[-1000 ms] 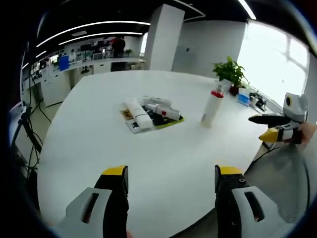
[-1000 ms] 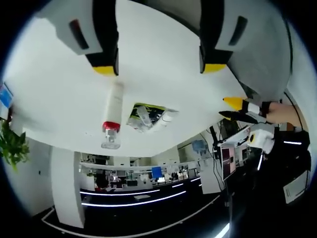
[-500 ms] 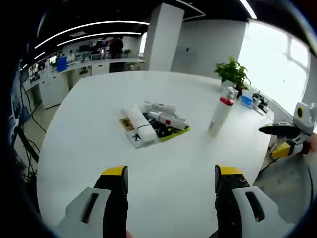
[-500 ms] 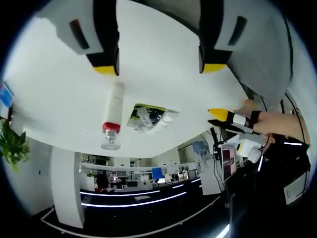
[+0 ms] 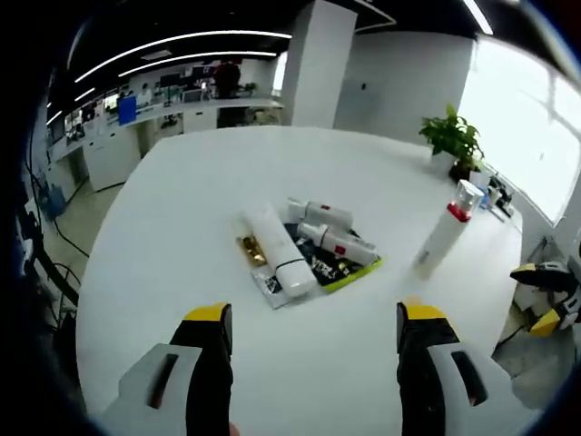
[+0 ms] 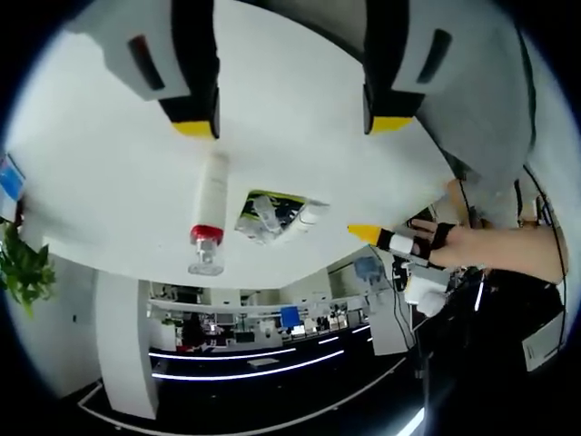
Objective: Arrange the skincare products in the storage area until every visible bottle or jar stands upright without overlapping.
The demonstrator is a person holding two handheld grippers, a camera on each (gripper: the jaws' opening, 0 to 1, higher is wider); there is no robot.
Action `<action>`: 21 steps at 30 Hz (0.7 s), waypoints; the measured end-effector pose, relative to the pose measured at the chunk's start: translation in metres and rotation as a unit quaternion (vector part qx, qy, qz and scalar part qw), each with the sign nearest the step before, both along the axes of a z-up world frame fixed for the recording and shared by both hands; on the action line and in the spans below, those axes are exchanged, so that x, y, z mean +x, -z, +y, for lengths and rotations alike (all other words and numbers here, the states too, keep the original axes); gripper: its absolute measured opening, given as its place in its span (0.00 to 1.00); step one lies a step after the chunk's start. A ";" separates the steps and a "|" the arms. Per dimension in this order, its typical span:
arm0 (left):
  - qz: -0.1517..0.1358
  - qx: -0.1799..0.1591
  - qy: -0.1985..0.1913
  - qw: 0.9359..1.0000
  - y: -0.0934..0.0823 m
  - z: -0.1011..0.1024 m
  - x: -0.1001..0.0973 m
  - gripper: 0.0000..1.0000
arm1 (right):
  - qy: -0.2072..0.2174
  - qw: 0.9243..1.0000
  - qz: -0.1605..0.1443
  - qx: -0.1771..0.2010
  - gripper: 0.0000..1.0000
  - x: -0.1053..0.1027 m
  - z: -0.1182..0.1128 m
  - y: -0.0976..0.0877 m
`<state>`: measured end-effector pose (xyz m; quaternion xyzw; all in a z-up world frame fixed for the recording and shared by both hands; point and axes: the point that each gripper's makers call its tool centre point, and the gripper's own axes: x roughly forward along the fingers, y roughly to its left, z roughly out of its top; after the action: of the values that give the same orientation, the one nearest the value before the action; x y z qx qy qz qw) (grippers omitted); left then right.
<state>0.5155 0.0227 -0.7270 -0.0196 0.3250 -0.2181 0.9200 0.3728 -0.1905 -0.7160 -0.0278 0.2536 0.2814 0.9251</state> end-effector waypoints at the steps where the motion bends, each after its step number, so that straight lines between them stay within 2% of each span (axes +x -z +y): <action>1: -0.001 -0.001 -0.004 1.000 -0.001 0.000 0.004 0.72 | 0.001 1.000 0.000 -0.001 0.64 0.000 0.000 0.000; 8: 0.010 0.009 0.000 1.000 0.006 -0.010 0.028 0.73 | -0.001 1.000 0.008 -0.010 0.63 0.000 0.001 0.005; 21: 0.044 0.030 0.007 0.999 0.032 -0.009 0.055 0.72 | -0.006 1.000 0.008 -0.026 0.63 0.000 0.002 0.008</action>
<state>0.5701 0.0139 -0.7591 0.0012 0.3716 -0.2136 0.9035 0.3728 -0.1889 -0.7243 -0.0512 0.2682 0.2800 0.9203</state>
